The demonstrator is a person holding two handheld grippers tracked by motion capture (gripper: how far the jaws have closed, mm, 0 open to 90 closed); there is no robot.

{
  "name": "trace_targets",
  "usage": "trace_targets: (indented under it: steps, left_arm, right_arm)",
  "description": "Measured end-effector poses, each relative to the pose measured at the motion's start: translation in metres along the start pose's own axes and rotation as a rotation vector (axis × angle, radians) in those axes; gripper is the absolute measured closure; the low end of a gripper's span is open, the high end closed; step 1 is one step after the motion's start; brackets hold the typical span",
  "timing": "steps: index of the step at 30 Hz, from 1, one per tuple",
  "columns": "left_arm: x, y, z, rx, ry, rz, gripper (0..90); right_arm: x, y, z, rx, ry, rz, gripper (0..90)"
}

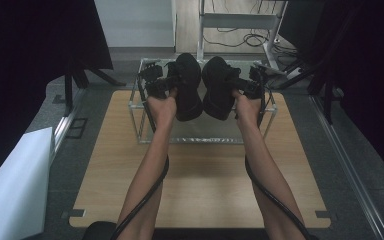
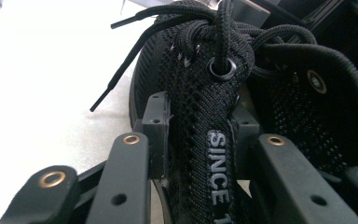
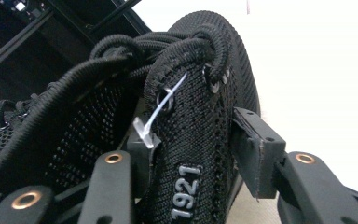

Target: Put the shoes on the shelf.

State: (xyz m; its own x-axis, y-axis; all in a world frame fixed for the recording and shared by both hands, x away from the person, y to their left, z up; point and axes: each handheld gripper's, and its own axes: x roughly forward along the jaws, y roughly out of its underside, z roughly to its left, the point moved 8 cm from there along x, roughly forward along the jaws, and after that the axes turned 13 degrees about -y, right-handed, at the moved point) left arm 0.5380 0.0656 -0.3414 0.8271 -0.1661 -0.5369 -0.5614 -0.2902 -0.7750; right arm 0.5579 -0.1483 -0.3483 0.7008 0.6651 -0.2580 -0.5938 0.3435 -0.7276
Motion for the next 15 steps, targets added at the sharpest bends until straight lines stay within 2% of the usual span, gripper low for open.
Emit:
trace_targets:
  steps: [2,4,5,6,7,8,9,10,13,15]
  left_arm:
    - [0.0,0.0,0.0,0.016,0.009,0.003,63.8]
    - [0.0,0.0,0.0,0.019,0.025,0.0,58.3]
    - [0.0,0.001,0.0,0.027,0.034,0.002,58.3]
    - [0.0,0.002,-0.003,0.035,0.052,0.006,52.5]
    - [0.0,0.002,-0.003,0.035,0.052,0.006,49.5]
    - [0.001,0.003,-0.004,0.044,0.043,0.015,49.5]
    - [0.001,0.003,-0.004,0.039,0.062,0.006,48.2]
    - [-0.003,0.002,-0.004,0.005,0.106,-0.008,48.7]
    - [-0.007,0.002,-0.003,0.01,0.125,-0.015,48.4]
    - [-0.013,0.0,-0.001,0.006,0.155,-0.024,50.4]
  right_arm:
    - [0.001,0.0,0.0,-0.005,-0.006,0.002,50.0]
    - [0.006,0.001,0.004,-0.002,-0.049,0.001,42.4]
    - [0.006,0.001,0.004,-0.002,-0.049,0.001,42.4]
    - [0.008,0.003,0.008,-0.009,-0.074,0.015,37.1]
    - [0.008,0.003,0.008,-0.009,-0.074,0.015,37.1]
    - [0.009,0.004,0.011,-0.014,-0.093,0.023,33.5]
    - [0.01,0.004,0.012,-0.024,-0.095,0.03,32.1]
    - [0.01,0.004,0.017,-0.054,-0.107,0.042,30.1]
    - [0.007,0.003,0.021,-0.088,-0.109,0.058,31.1]
    - [0.001,-0.002,0.027,-0.084,-0.146,0.044,35.2]
